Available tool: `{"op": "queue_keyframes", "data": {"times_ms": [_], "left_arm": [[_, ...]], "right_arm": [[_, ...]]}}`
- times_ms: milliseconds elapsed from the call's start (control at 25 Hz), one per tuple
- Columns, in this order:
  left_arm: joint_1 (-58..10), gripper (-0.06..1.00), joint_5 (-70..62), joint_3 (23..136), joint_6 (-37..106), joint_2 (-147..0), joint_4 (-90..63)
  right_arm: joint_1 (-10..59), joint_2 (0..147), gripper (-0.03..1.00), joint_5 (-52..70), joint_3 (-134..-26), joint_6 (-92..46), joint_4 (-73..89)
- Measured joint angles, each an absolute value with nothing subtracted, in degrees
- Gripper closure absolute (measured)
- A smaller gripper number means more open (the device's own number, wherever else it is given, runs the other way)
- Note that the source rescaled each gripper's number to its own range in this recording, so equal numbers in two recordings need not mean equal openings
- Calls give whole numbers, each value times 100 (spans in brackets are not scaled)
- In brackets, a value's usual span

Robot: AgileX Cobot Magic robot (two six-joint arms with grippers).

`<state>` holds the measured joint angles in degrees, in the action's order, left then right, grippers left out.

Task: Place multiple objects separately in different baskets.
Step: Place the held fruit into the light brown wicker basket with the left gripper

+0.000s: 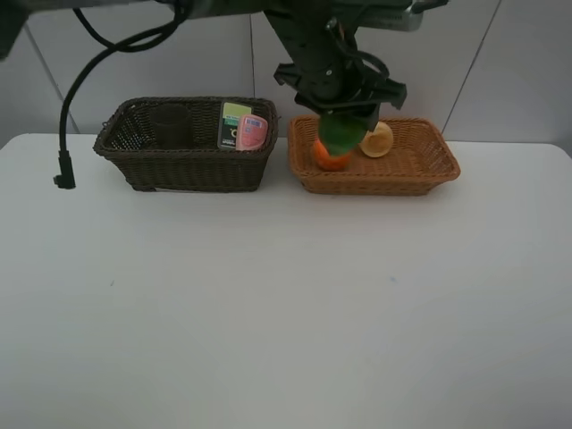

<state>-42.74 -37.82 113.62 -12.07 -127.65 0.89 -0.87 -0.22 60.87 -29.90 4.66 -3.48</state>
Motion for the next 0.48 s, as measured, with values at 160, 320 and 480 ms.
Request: {"op": "queue_keyframes", "data": {"times_ms": [160,320,480], "left_arm": [[-4286,18,-2593,11371,-1273,-13136,107],[-4286,18,-1431,11371,-1269,-13475,132],[-4286,18,-579,11381,-1235,-13814,140]], "right_arm": [[-87,-22,0,6087,-2990,466,-348],[-87,-22,0,6087,-2990,466,-348],[-87,-22,0,6087,-2990,466,-348]]}}
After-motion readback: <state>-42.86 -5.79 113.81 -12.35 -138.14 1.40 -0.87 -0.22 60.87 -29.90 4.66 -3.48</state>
